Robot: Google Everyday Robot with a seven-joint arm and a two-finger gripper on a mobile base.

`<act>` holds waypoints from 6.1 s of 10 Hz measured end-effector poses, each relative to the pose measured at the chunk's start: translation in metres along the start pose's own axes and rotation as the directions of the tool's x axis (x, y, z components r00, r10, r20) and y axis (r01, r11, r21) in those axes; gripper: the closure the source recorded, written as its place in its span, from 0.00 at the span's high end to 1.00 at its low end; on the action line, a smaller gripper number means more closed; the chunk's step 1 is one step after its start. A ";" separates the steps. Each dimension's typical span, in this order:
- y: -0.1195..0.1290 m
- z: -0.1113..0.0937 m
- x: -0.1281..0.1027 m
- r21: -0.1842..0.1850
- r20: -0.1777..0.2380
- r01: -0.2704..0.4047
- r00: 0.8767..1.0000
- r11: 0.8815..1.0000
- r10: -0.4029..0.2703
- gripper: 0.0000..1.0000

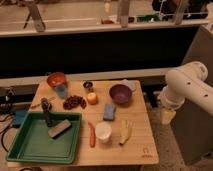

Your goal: Place sponge in red bowl

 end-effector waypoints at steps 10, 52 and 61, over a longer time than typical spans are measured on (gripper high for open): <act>-0.024 0.010 -0.051 0.026 -0.024 0.190 0.982 0.981 -0.190 0.80; -0.071 0.117 -0.242 0.121 0.081 0.692 0.708 0.712 -0.702 0.80; -0.070 0.150 -0.250 0.094 0.142 0.718 0.676 0.690 -0.723 0.80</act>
